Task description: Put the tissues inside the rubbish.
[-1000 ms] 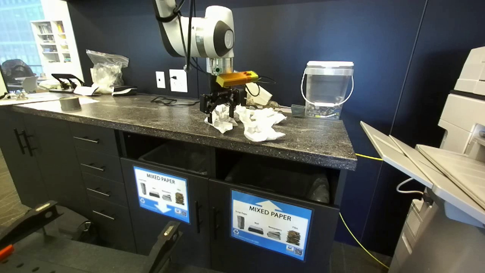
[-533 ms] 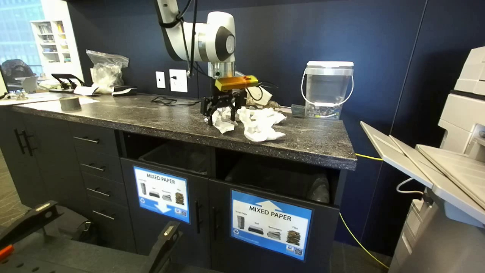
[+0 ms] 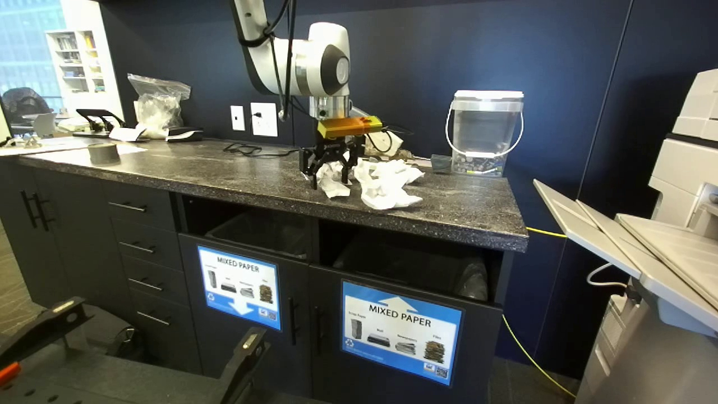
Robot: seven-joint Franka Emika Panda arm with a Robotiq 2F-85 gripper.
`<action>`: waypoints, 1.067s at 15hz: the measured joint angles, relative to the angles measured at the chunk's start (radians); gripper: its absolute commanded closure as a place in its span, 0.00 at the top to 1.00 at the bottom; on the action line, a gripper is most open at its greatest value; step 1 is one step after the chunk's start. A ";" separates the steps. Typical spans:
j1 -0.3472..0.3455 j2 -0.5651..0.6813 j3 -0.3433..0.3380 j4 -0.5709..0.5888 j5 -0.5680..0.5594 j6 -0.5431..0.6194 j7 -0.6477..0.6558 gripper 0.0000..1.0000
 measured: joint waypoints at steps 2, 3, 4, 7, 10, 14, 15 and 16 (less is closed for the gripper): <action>-0.001 0.006 0.000 0.003 0.000 0.000 0.010 0.42; -0.001 0.007 0.000 0.003 0.000 0.000 0.014 0.35; -0.002 0.008 0.000 0.003 0.000 0.000 0.017 0.28; -0.003 0.008 0.000 0.004 0.000 0.000 0.025 0.12; -0.003 0.008 0.000 0.004 -0.001 -0.001 0.029 0.11; -0.003 0.005 0.000 0.002 -0.001 -0.009 0.030 0.12; -0.003 0.003 0.000 0.000 -0.003 -0.014 0.030 0.12; -0.003 0.001 0.000 -0.003 -0.005 -0.021 0.030 0.13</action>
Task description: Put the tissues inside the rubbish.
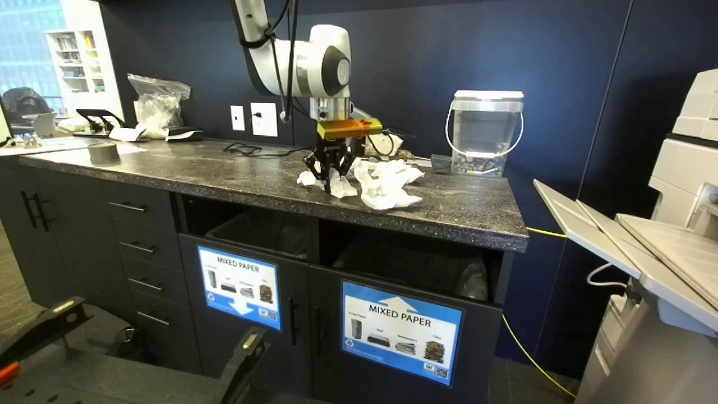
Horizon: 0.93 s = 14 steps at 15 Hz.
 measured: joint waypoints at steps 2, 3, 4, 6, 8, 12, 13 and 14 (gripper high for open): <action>0.000 -0.009 0.000 -0.011 -0.003 -0.017 -0.001 0.12; 0.000 -0.019 0.000 -0.024 -0.004 -0.021 -0.001 0.12; 0.001 -0.031 0.000 -0.043 -0.004 -0.021 -0.001 0.11; 0.001 -0.063 0.001 -0.091 -0.004 -0.020 0.002 0.12; 0.001 -0.102 0.001 -0.149 -0.004 -0.014 0.019 0.12; 0.001 -0.191 0.000 -0.290 -0.004 0.068 0.111 0.12; 0.001 -0.215 0.000 -0.331 -0.004 0.103 0.144 0.12; 0.001 -0.241 0.000 -0.372 -0.004 0.136 0.176 0.12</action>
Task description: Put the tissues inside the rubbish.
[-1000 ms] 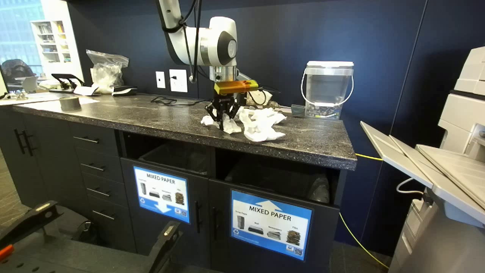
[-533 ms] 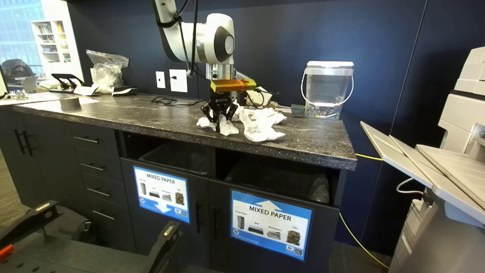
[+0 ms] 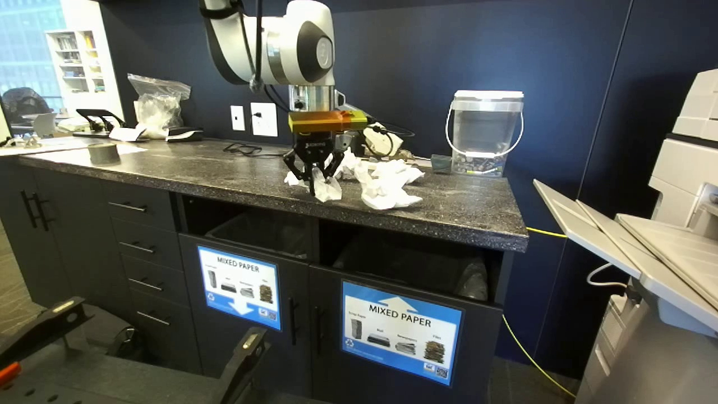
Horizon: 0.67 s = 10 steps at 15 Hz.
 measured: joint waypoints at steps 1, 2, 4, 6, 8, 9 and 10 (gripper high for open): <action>0.000 -0.025 0.000 -0.040 0.000 0.029 0.031 0.12; 0.000 -0.051 -0.001 -0.080 0.000 0.054 0.061 0.12; 0.002 -0.100 -0.004 -0.156 0.000 0.082 0.116 0.12; 0.006 -0.146 -0.013 -0.222 0.000 0.099 0.165 0.12; 0.010 -0.187 -0.028 -0.286 0.000 0.127 0.213 0.12; 0.011 -0.204 -0.035 -0.315 0.000 0.142 0.235 0.12; 0.011 -0.217 -0.041 -0.342 0.000 0.153 0.253 0.12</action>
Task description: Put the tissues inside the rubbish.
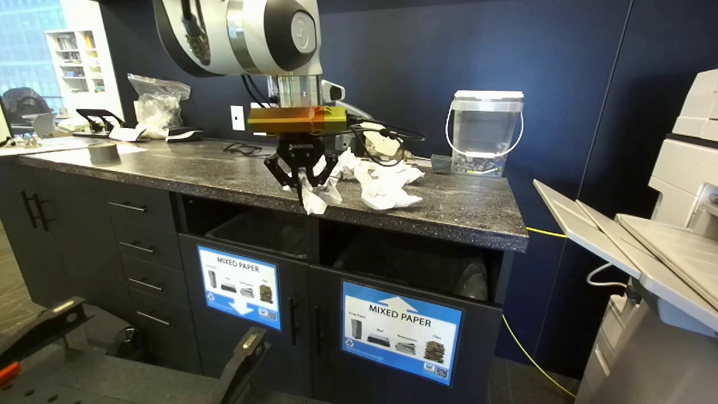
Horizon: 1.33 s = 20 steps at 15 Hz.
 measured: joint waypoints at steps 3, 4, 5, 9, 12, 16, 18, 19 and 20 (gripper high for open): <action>0.000 -0.021 -0.018 -0.076 0.001 0.047 0.043 0.12; 0.000 -0.022 -0.025 -0.100 0.001 0.073 0.054 0.12; 0.000 -0.022 -0.033 -0.125 0.001 0.103 0.065 0.12; -0.003 0.001 -0.057 -0.204 0.002 0.242 0.085 0.12; 0.003 0.067 -0.079 -0.227 0.001 0.363 0.103 0.12; 0.069 0.214 -0.164 -0.200 0.003 0.468 0.120 0.12; 0.124 0.295 -0.213 -0.156 0.021 0.488 0.140 0.12; 0.150 0.336 -0.232 -0.124 0.037 0.494 0.154 0.12; 0.173 0.376 -0.246 -0.090 0.058 0.496 0.171 0.12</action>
